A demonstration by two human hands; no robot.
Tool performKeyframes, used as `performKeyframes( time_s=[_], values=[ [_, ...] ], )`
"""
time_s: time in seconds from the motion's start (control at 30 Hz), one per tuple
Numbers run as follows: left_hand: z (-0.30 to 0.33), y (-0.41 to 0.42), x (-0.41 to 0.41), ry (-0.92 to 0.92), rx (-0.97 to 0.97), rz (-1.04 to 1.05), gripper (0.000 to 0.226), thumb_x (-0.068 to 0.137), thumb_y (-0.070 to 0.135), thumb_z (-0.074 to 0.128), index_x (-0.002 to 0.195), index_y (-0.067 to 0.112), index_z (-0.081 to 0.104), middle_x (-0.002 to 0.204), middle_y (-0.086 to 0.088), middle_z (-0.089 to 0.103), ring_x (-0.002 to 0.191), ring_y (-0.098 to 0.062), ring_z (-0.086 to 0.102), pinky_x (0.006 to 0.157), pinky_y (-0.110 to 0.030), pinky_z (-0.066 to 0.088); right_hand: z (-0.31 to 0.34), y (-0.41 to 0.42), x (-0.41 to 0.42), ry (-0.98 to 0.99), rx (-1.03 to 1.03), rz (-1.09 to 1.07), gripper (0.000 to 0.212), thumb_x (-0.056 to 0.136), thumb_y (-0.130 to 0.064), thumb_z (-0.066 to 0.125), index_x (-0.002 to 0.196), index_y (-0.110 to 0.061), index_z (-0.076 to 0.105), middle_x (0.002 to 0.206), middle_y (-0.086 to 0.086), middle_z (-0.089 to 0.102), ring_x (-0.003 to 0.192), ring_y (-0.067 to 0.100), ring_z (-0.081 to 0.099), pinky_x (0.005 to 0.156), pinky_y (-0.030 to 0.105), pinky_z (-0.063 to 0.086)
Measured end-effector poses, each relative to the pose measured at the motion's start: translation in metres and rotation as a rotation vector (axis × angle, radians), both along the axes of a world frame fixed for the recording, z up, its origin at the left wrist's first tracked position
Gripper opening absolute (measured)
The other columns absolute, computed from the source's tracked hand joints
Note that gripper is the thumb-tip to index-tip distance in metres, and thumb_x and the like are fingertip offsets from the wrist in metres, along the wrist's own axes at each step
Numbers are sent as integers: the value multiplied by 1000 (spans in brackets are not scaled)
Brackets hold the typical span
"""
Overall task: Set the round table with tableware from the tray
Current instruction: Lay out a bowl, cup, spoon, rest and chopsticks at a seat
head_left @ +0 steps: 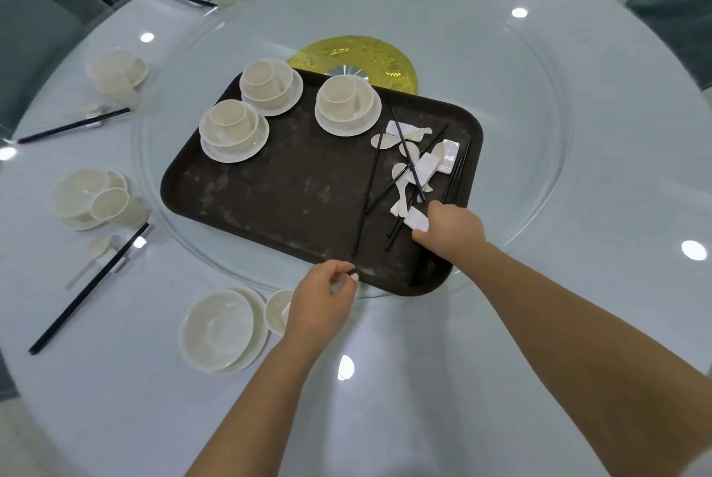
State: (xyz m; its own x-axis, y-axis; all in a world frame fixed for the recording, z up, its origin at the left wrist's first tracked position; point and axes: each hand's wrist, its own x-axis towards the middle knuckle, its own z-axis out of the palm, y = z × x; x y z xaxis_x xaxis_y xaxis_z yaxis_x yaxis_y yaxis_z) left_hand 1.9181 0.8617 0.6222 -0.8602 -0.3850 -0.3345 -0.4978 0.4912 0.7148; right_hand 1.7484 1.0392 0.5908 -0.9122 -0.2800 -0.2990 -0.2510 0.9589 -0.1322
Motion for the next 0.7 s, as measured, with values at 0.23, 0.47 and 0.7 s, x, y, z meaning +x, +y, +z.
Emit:
performKeyframes(
  time_s=[0.23, 0.47, 0.7],
  values=[
    [7, 1, 23, 5, 113, 58, 14, 93, 32, 60, 107, 32, 63, 95, 19, 62, 91, 3, 58, 73, -13, 43, 14, 3, 24, 26, -52, 10, 35, 84, -46, 59, 83, -16, 43, 66, -4, 42, 68, 23, 48, 56, 29, 32],
    [12, 12, 47, -13, 285, 128, 11, 92, 28, 61, 102, 29, 65, 96, 12, 65, 90, -4, 61, 70, -14, 44, 18, 12, 68, -32, -181, -62, 31, 81, -44, 61, 85, -14, 56, 75, 1, 58, 70, 22, 54, 57, 30, 39],
    [11, 20, 75, -61, 362, 187, 9, 93, 30, 60, 101, 27, 64, 100, 5, 68, 93, -11, 64, 85, -27, 51, 33, 8, 109, -61, -368, 4, 28, 80, -48, 68, 86, -22, 59, 72, -7, 61, 71, 16, 58, 58, 28, 43]
  ],
)
